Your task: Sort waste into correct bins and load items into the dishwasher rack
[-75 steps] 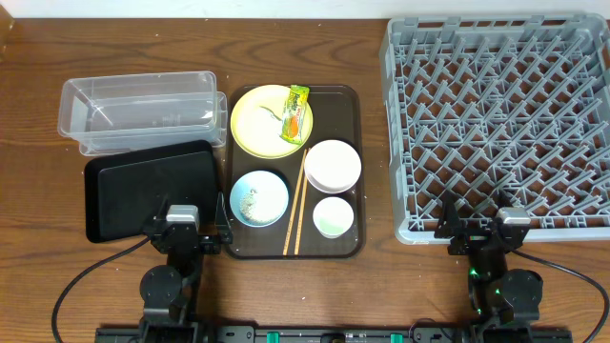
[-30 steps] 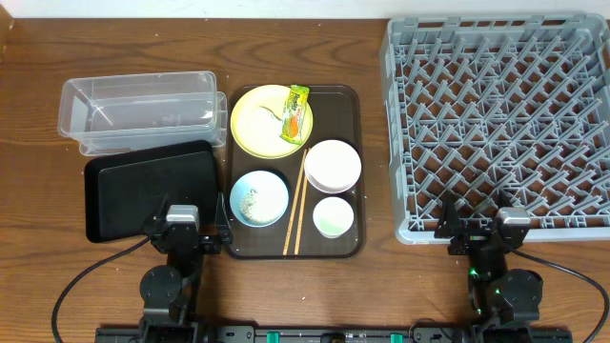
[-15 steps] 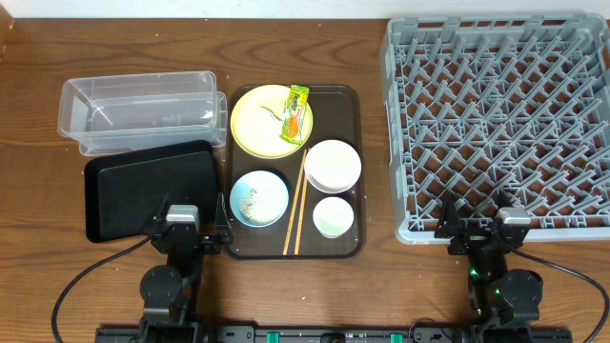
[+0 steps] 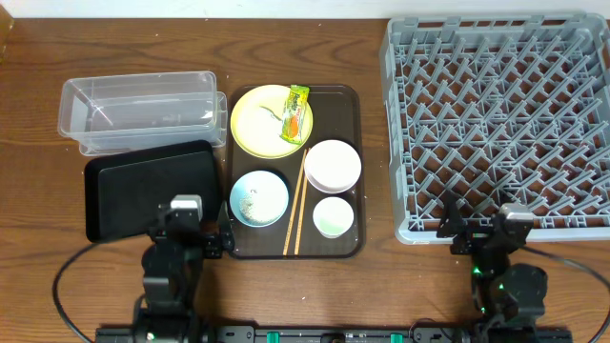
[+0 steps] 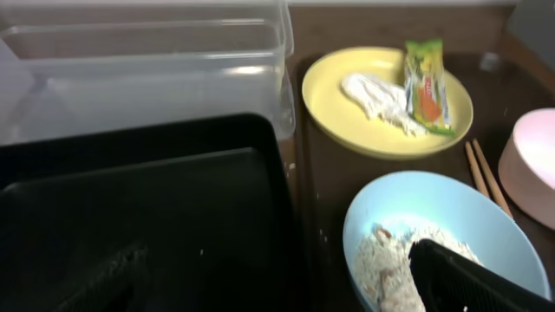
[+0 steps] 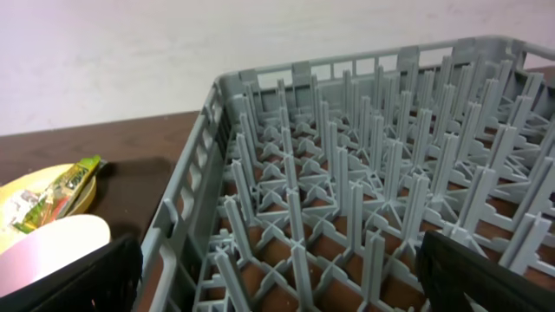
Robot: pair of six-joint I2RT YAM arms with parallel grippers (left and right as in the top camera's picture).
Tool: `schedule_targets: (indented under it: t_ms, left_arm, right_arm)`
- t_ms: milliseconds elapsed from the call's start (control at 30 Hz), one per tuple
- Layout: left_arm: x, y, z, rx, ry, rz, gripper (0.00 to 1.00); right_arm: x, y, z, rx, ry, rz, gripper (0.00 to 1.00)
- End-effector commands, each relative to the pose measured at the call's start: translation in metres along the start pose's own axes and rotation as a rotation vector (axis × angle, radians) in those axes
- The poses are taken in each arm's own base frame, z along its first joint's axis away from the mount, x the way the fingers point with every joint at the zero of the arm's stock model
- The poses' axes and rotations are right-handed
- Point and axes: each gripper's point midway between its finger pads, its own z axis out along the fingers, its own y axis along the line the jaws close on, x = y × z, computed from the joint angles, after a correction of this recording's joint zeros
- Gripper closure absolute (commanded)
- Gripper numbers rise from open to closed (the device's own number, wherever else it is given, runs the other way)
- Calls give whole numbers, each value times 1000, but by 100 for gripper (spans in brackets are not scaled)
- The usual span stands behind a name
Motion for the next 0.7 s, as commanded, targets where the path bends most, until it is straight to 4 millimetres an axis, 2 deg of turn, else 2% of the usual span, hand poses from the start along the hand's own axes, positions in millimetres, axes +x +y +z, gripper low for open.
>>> schedule_targets:
  t_ms: [0,100,267,400,533,667]
  left_arm:
    - [-29,1,-3,-9,28,-7,3]
    - [-40,-1,2,-6,112,-4,3]
    - [-54,-20,15,95,263,-14,3]
    - [-47,-28,21,129,474,-35,3]
    - [-43,-29,13,96,655,-126,3]
    - [-43,-28,7,82,717,-144,3]
  right_arm:
    - [-26,-2,0,28,2,-33,1]
    - [-35,0,8,38,70,-38,1]
    - [-42,1,26,62,234,-41,1]
    - [-43,2,40,90,422,-43,1]
    - [-41,1,45,116,584,-46,1]
    - [-40,0,52,135,672,-49,1]
